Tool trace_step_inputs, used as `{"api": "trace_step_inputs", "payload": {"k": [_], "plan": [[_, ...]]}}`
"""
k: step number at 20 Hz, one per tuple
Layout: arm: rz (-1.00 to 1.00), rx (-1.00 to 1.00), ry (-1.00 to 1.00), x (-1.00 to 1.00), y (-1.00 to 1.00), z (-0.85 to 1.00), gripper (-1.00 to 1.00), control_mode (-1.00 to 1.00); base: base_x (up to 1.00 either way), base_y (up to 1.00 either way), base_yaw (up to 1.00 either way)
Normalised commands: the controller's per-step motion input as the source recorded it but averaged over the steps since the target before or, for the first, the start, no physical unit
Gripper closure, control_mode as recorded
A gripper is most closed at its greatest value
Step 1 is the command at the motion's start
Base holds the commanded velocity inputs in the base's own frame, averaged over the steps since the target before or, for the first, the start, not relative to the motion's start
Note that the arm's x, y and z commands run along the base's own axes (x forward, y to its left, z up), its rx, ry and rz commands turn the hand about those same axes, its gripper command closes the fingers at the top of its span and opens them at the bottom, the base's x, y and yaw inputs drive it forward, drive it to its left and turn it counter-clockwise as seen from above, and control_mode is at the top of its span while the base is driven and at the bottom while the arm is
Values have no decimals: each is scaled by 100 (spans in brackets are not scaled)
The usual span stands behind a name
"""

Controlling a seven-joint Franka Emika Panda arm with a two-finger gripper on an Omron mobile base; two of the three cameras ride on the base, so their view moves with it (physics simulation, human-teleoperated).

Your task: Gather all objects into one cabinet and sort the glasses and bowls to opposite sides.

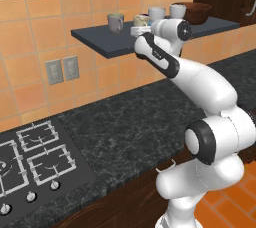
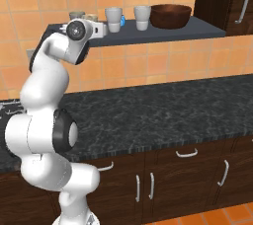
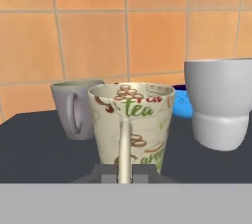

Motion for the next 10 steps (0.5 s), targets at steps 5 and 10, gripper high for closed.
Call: {"api": "trace_step_inputs", "payload": {"k": [5, 10], "plan": [[0, 0, 0, 45, 4, -2, 100, -100, 0, 0, 0], [0, 0, 0, 38, 7, -2, -100, -100, 0, 0, 0]]}}
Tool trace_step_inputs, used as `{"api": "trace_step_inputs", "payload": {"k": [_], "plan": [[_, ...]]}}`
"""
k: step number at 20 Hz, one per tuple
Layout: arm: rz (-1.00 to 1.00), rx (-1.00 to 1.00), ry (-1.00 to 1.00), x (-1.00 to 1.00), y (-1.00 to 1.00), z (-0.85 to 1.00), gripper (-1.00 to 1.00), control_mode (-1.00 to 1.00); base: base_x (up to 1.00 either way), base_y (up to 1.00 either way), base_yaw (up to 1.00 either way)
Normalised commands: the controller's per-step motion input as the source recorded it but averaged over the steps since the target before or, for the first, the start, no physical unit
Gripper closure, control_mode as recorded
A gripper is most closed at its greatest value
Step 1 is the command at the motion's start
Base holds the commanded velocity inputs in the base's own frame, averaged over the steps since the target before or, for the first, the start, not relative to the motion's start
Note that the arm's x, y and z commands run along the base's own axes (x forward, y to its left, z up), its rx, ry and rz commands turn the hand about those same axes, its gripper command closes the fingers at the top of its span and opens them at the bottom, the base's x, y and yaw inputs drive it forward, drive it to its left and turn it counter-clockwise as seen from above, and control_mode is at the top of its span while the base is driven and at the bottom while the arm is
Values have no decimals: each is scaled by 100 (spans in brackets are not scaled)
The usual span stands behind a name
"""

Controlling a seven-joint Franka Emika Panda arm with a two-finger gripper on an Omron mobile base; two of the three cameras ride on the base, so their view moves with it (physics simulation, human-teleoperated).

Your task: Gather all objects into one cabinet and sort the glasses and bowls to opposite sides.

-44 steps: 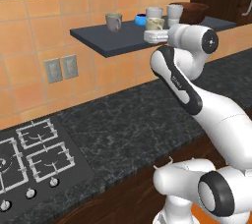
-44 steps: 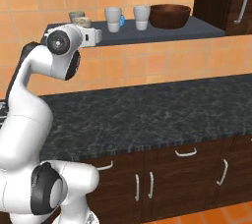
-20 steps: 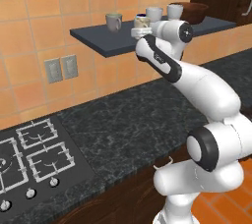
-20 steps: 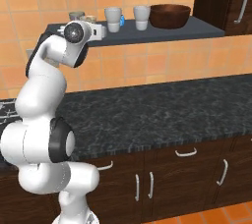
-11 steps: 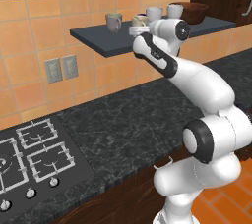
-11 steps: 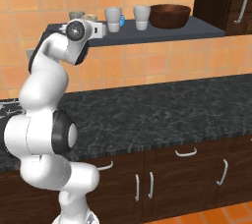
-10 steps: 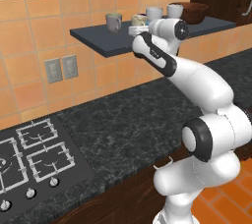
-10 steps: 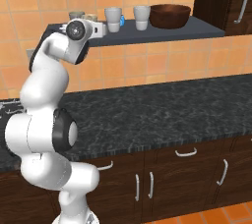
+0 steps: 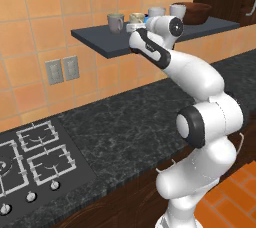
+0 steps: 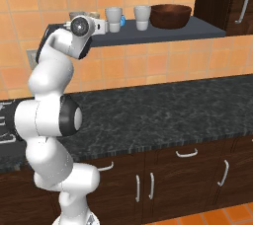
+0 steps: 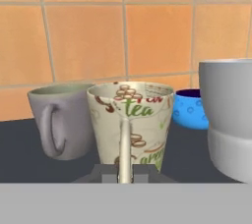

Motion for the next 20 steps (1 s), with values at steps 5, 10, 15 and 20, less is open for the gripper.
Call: {"api": "trace_step_inputs", "payload": {"k": [5, 10, 15, 20], "plan": [[1, 0, 0, -13, 3, 5, -100, -100, 0, 0, 0], [0, 0, -3, -54, 0, 18, -100, -100, 0, 0, 0], [0, 0, 0, -74, 0, 10, -100, -100, 0, 0, 0], [0, 1, 0, -87, 0, 42, -100, -100, 0, 0, 0]]}}
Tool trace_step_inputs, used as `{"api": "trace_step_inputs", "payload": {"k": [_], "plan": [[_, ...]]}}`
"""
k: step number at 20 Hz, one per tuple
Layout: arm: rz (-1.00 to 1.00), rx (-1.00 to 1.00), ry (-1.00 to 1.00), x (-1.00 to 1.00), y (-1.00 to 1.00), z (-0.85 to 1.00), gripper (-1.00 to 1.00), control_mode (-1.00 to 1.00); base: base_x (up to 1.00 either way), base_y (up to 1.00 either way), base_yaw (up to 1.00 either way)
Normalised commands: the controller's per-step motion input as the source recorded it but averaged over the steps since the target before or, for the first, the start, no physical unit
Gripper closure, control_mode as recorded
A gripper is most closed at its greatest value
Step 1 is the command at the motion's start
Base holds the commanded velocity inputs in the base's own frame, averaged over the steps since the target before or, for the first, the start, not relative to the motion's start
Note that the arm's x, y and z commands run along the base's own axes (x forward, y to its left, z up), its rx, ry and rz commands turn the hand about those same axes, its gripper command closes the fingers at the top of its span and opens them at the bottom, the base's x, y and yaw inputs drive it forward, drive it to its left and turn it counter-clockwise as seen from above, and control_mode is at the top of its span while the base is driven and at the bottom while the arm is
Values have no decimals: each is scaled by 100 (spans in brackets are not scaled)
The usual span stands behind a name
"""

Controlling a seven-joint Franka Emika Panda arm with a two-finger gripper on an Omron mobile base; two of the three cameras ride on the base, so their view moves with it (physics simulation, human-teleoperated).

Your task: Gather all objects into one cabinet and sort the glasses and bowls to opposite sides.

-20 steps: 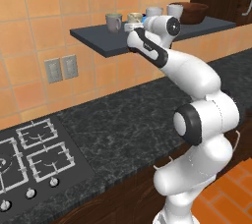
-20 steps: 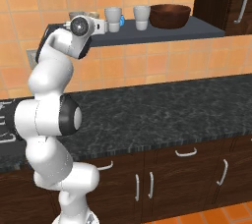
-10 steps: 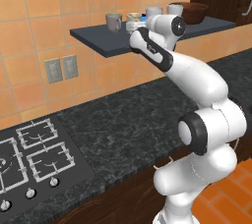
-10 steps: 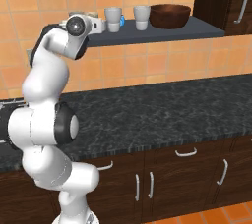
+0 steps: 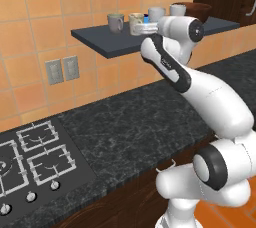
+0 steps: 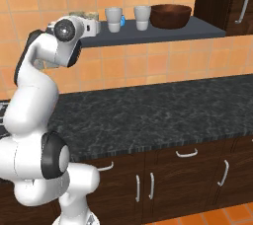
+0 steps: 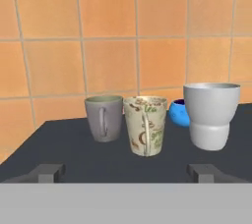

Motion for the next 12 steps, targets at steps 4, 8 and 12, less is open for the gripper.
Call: {"api": "trace_step_inputs", "payload": {"k": [4, 8, 12], "plan": [[0, 3, 1, -89, 0, 45, -100, -100, 0, 0, 0], [0, 6, 4, -99, 0, 32, -100, -100, 0, 0, 0], [0, 9, 0, -100, 0, 19, -100, -100, 0, 0, 0]]}}
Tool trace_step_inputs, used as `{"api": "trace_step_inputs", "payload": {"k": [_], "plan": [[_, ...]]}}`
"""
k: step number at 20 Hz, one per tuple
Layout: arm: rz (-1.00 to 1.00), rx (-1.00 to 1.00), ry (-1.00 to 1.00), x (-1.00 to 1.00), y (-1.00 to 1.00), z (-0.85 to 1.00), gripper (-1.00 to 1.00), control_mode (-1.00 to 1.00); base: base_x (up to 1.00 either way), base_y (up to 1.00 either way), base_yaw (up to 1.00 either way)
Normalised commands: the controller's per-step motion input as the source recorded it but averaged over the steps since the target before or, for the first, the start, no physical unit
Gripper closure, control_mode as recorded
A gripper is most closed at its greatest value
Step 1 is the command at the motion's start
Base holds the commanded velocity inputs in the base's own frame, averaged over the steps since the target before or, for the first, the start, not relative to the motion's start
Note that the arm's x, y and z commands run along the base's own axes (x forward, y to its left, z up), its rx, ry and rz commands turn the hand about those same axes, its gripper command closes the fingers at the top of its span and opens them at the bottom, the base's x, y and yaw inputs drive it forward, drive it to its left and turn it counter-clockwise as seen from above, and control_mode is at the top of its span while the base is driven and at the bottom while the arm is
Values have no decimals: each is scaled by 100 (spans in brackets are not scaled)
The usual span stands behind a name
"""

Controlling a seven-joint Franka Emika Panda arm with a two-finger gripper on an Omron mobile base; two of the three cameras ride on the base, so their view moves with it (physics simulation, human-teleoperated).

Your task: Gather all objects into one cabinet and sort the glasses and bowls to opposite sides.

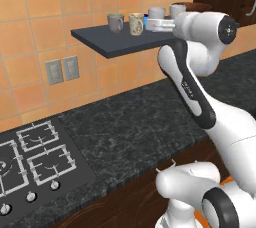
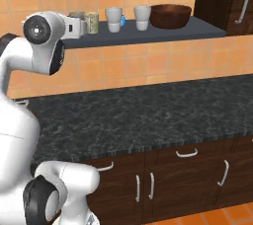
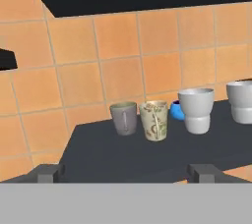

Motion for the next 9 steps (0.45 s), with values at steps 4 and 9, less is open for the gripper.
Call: {"api": "trace_step_inputs", "payload": {"k": [4, 9], "plan": [[0, 6, 0, -100, 0, 1, -100, -100, 0, 0, 0], [0, 6, 0, -100, 0, 0, -100, -100, 0, 0, 0]]}}
